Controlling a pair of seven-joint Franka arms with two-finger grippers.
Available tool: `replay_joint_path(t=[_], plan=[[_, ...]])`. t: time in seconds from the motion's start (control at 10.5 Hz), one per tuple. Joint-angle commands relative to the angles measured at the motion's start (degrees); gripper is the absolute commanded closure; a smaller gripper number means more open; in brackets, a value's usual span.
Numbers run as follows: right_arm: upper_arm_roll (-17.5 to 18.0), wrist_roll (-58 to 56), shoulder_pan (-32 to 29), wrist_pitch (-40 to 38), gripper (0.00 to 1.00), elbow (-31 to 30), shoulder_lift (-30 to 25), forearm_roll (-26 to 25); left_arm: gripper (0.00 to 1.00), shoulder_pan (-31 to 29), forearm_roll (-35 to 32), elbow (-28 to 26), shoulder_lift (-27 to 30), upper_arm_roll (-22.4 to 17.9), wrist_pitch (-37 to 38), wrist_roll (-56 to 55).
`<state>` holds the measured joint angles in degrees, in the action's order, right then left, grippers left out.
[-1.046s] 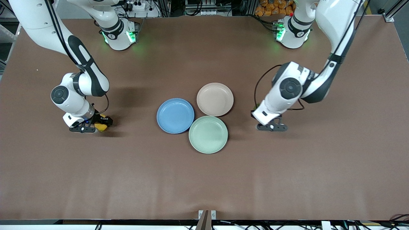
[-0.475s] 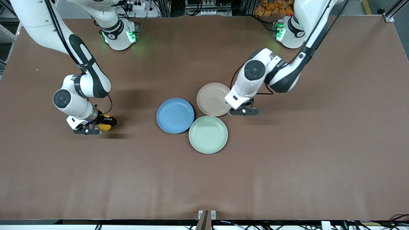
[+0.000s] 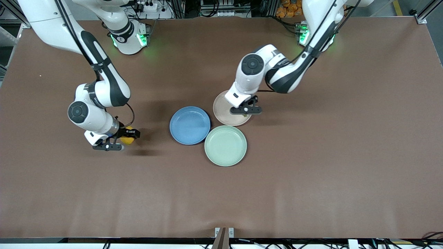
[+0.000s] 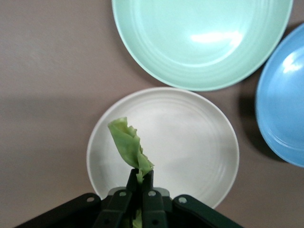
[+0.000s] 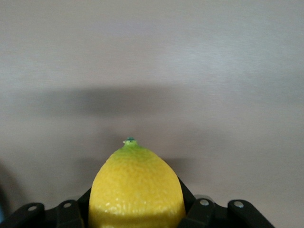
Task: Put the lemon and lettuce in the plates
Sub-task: 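Carry the lettuce over the beige plate with the left gripper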
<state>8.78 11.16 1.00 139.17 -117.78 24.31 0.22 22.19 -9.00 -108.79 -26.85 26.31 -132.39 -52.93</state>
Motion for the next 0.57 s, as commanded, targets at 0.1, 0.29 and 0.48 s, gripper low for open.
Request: replay_joint_path(t=[0.1,0.29,0.48], plan=[[0.3,10.5,7.8,-2.4,0.6,3.2,-0.5,0.5,1.0,2.2,-1.8,3.1,-3.8,-0.5,0.5,-3.4],[0.3,16.1,11.7,-2.4,0.6,3.7,-0.5,0.5,1.0,3.2,-1.8,3.1,-5.7,-0.6,0.5,-3.5],[0.3,21.1,15.4,-2.4,0.6,4.1,-0.3,0.5,1.0,3.4,-1.8,3.1,-6.5,-0.7,0.5,-3.5]])
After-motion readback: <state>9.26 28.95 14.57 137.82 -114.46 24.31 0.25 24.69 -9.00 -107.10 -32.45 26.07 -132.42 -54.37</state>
